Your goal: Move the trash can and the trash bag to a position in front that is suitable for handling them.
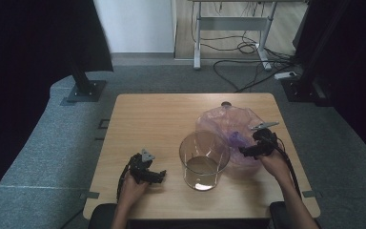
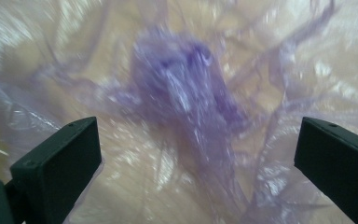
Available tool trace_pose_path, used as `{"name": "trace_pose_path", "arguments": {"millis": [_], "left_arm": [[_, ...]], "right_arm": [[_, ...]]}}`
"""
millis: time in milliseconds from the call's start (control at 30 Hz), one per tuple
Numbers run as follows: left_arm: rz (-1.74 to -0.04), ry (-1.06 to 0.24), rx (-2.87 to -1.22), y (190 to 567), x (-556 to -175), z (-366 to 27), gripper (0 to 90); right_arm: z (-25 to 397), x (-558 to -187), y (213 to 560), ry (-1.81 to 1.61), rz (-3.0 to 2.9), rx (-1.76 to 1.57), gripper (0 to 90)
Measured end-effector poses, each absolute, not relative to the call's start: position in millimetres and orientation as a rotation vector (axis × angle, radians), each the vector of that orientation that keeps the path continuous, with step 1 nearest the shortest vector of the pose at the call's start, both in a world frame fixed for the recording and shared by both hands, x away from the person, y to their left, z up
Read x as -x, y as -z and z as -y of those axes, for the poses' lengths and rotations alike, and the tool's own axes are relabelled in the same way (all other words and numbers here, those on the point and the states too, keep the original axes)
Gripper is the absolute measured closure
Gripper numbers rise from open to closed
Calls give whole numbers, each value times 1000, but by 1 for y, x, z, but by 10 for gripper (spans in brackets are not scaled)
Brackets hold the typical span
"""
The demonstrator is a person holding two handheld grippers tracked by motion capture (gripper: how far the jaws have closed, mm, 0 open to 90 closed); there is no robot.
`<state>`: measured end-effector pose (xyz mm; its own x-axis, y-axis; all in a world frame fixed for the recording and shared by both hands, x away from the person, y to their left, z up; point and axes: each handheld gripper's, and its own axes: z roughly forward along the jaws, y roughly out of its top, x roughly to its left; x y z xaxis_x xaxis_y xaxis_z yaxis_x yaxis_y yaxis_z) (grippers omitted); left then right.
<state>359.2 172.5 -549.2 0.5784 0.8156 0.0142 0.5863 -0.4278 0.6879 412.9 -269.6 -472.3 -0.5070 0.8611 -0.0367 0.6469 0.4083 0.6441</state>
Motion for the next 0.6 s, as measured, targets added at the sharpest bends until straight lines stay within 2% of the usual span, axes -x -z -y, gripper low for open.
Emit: {"name": "trace_pose_path", "arguments": {"millis": [300,600], "left_arm": [[-1114,-460,-2165,549,-359,-173,0],[-1119,-462,-2162,549,-359,-172,0]], "right_arm": [[272,-412,499,-702,-2378,-1319,12],[306,-382,511,-708,-2360,-1375,15]]}}
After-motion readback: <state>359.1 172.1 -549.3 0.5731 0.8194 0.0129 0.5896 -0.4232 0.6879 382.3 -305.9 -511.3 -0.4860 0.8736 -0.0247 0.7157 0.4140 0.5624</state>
